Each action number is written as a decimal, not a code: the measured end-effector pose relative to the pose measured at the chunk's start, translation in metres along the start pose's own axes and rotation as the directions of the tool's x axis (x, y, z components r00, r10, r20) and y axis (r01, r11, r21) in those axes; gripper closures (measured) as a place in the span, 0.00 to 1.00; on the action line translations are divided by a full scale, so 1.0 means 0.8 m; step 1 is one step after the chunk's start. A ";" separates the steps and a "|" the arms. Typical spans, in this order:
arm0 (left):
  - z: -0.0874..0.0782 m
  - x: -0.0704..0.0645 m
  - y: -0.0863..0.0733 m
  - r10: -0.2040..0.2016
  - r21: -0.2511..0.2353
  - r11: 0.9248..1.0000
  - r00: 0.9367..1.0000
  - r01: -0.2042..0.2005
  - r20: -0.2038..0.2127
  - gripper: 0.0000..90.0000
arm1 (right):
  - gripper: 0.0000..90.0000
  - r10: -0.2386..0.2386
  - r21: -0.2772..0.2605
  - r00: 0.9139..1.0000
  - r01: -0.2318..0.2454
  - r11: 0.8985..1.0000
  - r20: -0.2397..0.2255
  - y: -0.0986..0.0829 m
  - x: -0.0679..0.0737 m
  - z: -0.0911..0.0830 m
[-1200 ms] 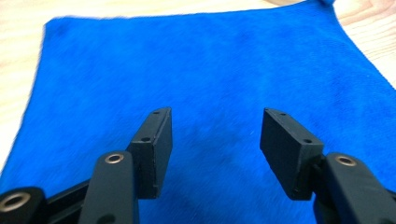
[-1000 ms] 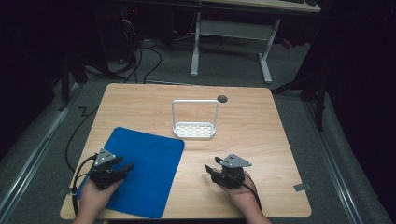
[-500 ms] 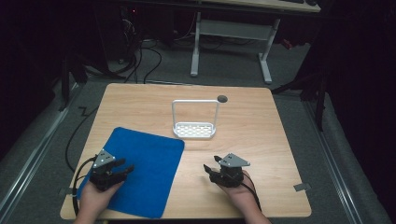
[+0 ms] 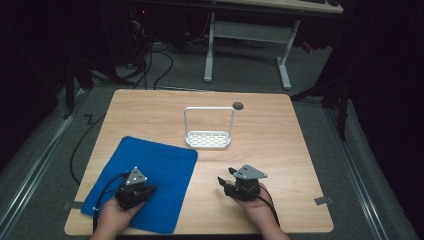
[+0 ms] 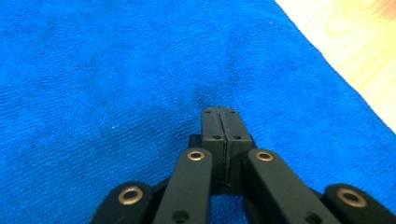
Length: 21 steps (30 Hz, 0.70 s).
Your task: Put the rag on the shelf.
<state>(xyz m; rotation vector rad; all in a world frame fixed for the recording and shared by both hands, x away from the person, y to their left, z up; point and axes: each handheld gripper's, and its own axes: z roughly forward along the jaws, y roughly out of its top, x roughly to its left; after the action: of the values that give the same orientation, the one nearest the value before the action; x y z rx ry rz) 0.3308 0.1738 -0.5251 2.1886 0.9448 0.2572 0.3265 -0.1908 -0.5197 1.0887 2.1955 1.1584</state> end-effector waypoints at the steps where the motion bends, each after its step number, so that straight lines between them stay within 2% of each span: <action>1: 0.001 -0.003 0.001 0.004 -0.001 1.000 1.000 -0.004 0.002 1.00 | 0.51 -0.001 0.002 1.000 0.001 1.000 -0.004 0.000 0.000 0.000; 4: 0.006 -0.013 0.003 0.014 -0.001 1.000 0.999 -0.014 0.030 1.00 | 0.52 0.000 0.001 1.000 0.000 1.000 -0.008 0.000 0.001 0.001; 6: 0.011 -0.026 0.008 0.028 0.002 1.000 0.998 -0.028 0.052 1.00 | 0.52 -0.001 0.000 1.000 0.001 1.000 -0.012 0.001 0.002 0.001; 7: 0.011 -0.026 0.008 0.028 0.002 1.000 0.998 -0.028 0.052 1.00 | 0.52 -0.001 0.000 1.000 0.001 1.000 -0.012 0.001 0.002 0.001; 9: 0.022 -0.053 0.016 0.064 0.006 0.998 0.993 -0.065 0.095 1.00 | 0.54 0.006 -0.004 1.000 -0.006 1.000 -0.020 0.001 0.003 0.000; 10: 0.022 -0.053 0.016 0.064 0.006 0.998 0.993 -0.065 0.095 1.00 | 0.54 0.006 -0.004 1.000 -0.006 1.000 -0.020 0.001 0.003 0.000; 11: 0.026 -0.061 0.018 0.075 0.004 0.997 0.991 -0.076 0.112 0.99 | 0.54 0.002 -0.008 1.000 -0.002 1.000 -0.024 0.002 0.004 -0.001; 12: 0.033 -0.078 0.021 0.066 -0.012 0.998 0.987 -0.065 0.145 0.97 | 0.55 0.000 -0.007 1.000 0.000 1.000 -0.027 0.002 0.005 -0.001; 13: 0.035 -0.083 0.024 0.090 -0.003 0.996 0.984 -0.090 0.155 0.94 | 0.55 -0.003 -0.010 1.000 0.003 1.000 -0.029 0.002 0.006 -0.001; 15: 0.038 -0.092 0.028 0.101 -0.006 0.995 0.980 -0.102 0.172 0.90 | 0.57 -0.011 -0.010 0.999 0.011 1.000 -0.042 0.002 0.009 0.000; 17: 0.036 -0.093 0.029 0.108 -0.020 0.994 0.979 -0.106 0.172 0.87 | 0.58 -0.017 -0.009 0.999 0.016 1.000 -0.048 0.003 0.011 0.000; 18: 0.029 -0.089 0.031 0.108 -0.050 0.994 0.981 -0.102 0.159 0.85 | 0.61 -0.027 -0.011 0.997 0.026 1.000 -0.069 0.003 0.017 0.000; 21: 0.012 -0.065 0.029 0.059 -0.097 0.994 0.991 -0.047 0.119 0.82 | 0.69 -0.048 -0.011 0.992 0.047 0.999 -0.120 0.004 0.028 0.001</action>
<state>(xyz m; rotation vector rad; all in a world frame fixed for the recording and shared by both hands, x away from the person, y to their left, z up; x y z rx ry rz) 0.3110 0.1215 -0.5113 2.1195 0.7921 0.1871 0.3148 -0.1710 -0.5182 0.9810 2.2922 1.2402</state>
